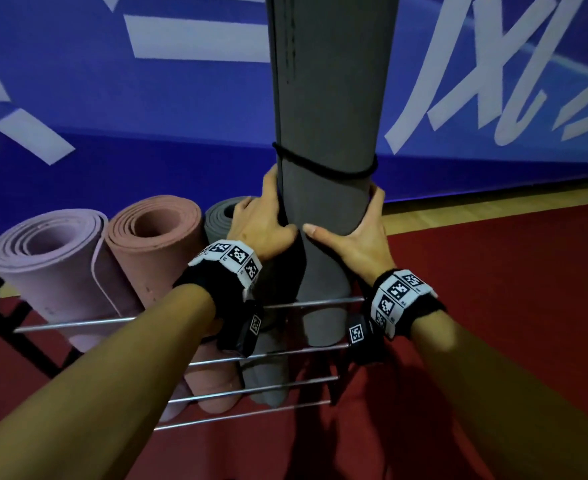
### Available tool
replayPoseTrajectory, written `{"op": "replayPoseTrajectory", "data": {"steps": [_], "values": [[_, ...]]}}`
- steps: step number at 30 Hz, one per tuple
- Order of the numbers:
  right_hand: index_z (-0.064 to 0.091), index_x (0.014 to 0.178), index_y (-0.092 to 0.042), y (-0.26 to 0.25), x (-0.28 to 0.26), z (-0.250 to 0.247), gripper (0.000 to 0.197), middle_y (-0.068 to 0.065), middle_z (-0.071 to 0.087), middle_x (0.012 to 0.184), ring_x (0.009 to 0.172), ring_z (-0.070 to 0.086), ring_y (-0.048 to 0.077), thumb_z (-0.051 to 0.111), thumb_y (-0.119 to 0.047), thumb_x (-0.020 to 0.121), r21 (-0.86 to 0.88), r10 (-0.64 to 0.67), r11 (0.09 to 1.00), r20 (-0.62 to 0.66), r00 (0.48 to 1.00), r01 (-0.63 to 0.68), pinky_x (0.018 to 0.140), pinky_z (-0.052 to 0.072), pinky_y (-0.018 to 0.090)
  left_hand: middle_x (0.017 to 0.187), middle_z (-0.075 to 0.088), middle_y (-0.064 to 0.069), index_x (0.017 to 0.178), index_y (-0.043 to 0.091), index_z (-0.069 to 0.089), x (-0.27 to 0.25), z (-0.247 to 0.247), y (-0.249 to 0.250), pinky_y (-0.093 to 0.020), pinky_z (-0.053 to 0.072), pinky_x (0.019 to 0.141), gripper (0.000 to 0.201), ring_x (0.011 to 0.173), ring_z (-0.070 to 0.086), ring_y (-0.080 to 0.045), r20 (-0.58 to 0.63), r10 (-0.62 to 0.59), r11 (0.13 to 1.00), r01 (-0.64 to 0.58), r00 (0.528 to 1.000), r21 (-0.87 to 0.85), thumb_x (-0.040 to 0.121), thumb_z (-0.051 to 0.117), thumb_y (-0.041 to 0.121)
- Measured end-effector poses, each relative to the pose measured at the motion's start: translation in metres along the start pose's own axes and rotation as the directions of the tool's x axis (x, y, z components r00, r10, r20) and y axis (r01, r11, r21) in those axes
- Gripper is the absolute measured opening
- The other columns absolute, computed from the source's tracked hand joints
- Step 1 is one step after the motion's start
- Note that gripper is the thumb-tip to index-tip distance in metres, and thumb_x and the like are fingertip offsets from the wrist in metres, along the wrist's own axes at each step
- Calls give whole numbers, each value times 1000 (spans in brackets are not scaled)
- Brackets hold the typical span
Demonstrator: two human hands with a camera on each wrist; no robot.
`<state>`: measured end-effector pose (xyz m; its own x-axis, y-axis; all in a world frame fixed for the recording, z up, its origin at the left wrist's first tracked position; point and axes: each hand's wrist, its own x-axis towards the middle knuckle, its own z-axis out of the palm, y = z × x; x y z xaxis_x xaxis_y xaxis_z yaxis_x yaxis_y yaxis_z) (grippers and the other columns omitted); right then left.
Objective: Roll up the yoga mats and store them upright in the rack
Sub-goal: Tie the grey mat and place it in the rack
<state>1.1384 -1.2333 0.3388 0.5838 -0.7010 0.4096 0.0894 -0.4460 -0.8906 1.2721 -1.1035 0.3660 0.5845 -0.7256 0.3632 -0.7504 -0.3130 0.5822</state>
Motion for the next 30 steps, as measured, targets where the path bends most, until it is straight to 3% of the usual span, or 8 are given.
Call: {"op": "replayPoseTrajectory", "data": {"steps": [4, 6, 9, 13, 16, 20, 25, 30], "values": [[29, 148, -33, -7, -4, -2, 97, -12, 52, 140, 127, 53, 5, 75, -69, 71, 127, 55, 991, -37, 998, -50, 109, 46, 38, 83, 65, 9, 152, 36, 2, -1, 0, 1, -51, 48, 98, 96, 76, 64, -14, 17, 20, 993, -18, 1000, -120, 81, 66, 27], [30, 151, -39, -3, 2, -2, 88, -11, 46, 150, 136, 46, 9, 53, -83, 78, 183, 125, 976, -48, 991, -114, 114, 39, 41, 94, 70, 2, 146, 41, 19, 0, -1, 3, -50, 51, 94, 73, 87, 68, -22, 23, -27, 963, 32, 999, -267, 85, 58, 28], [32, 153, -43, 10, 15, -2, 102, -15, 34, 159, 146, 32, 8, 30, -100, 68, 256, 324, 918, -46, 945, -302, 122, 24, 45, 103, 70, 0, 129, 32, 49, 4, -1, 8, -50, 50, 95, 42, 98, 67, -19, 13, -130, 838, 117, 991, -533, 88, 42, 29], [26, 158, -32, 7, 16, -3, 89, -8, 26, 164, 150, 24, 11, 21, -78, 82, 174, 297, 945, -105, 949, -277, 124, 19, 44, 113, 69, 10, 115, 25, 65, 4, -1, 13, -41, 44, 103, 58, 111, 62, -8, -34, -172, 757, 111, 984, -644, 93, 30, 66], [32, 154, -41, 13, 21, -5, 85, -12, 33, 161, 149, 27, 11, 21, -80, 79, 141, 302, 946, -51, 952, -293, 123, 21, 45, 117, 64, 19, 117, 36, 58, -2, 1, 13, -40, 41, 106, 62, 114, 57, -4, -40, -160, 820, 110, 986, -562, 87, 29, 82], [41, 145, -50, 41, 39, -9, 82, -14, 47, 152, 143, 39, 12, 21, -89, 76, 67, 364, 930, -3, 932, -363, 120, 28, 47, 154, 40, 12, 149, 45, 28, -5, -2, 7, -43, 23, 120, 79, 144, 35, -17, 18, -149, 846, 137, 989, -515, 82, 33, 87], [47, 132, -63, 77, 55, -6, 59, -16, 52, 146, 139, 45, 14, 28, -84, 80, 59, 393, 918, -14, 919, -392, 116, 31, 52, 137, 57, 9, 149, 45, 9, -9, -5, 10, -48, 39, 112, 120, 125, 55, -24, 78, -44, 958, 64, 996, -280, 56, 75, 80], [51, 134, -56, 55, 47, -10, 62, -13, 54, 144, 137, 47, 16, 25, -81, 82, 32, 379, 925, -45, 924, -378, 116, 33, 50, 127, 63, 13, 148, 44, 16, -7, -2, 11, -48, 44, 107, 118, 119, 61, -20, 10, -5, 961, 7, 1000, -277, 54, 79, 76]]}}
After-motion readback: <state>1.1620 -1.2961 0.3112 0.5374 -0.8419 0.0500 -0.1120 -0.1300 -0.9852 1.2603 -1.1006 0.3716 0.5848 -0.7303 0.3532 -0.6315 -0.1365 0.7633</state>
